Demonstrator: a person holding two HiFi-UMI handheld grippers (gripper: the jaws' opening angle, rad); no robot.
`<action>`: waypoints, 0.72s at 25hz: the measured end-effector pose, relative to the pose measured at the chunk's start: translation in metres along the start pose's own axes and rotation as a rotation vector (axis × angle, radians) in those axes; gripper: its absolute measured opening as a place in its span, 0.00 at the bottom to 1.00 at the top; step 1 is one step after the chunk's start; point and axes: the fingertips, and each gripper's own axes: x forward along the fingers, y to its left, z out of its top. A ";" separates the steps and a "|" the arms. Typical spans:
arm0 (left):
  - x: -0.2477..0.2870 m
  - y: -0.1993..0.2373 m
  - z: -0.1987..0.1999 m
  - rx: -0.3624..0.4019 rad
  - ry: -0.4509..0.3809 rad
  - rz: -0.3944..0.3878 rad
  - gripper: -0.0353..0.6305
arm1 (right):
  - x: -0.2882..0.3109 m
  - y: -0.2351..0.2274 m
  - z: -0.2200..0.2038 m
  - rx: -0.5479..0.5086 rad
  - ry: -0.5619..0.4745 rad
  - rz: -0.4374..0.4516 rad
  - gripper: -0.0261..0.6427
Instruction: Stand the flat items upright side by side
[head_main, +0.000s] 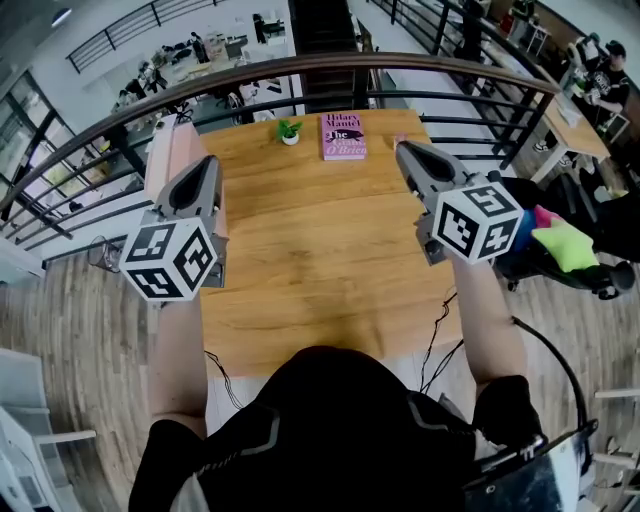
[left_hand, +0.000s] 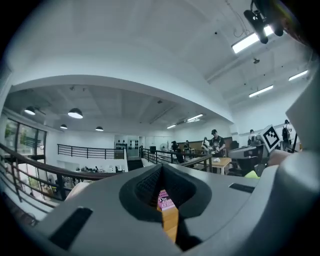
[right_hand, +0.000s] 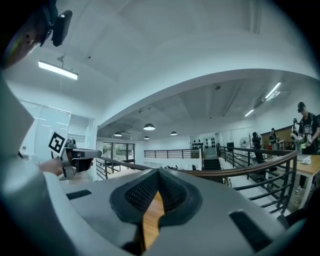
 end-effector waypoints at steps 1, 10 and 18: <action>0.000 -0.002 -0.001 -0.018 -0.015 0.017 0.10 | -0.001 -0.005 -0.002 0.005 0.003 -0.001 0.06; -0.014 0.001 -0.006 -0.036 -0.054 0.078 0.10 | 0.005 -0.016 -0.015 -0.018 0.035 -0.036 0.05; -0.013 0.006 -0.003 -0.016 -0.055 0.119 0.10 | 0.007 -0.022 -0.012 -0.023 0.030 -0.040 0.05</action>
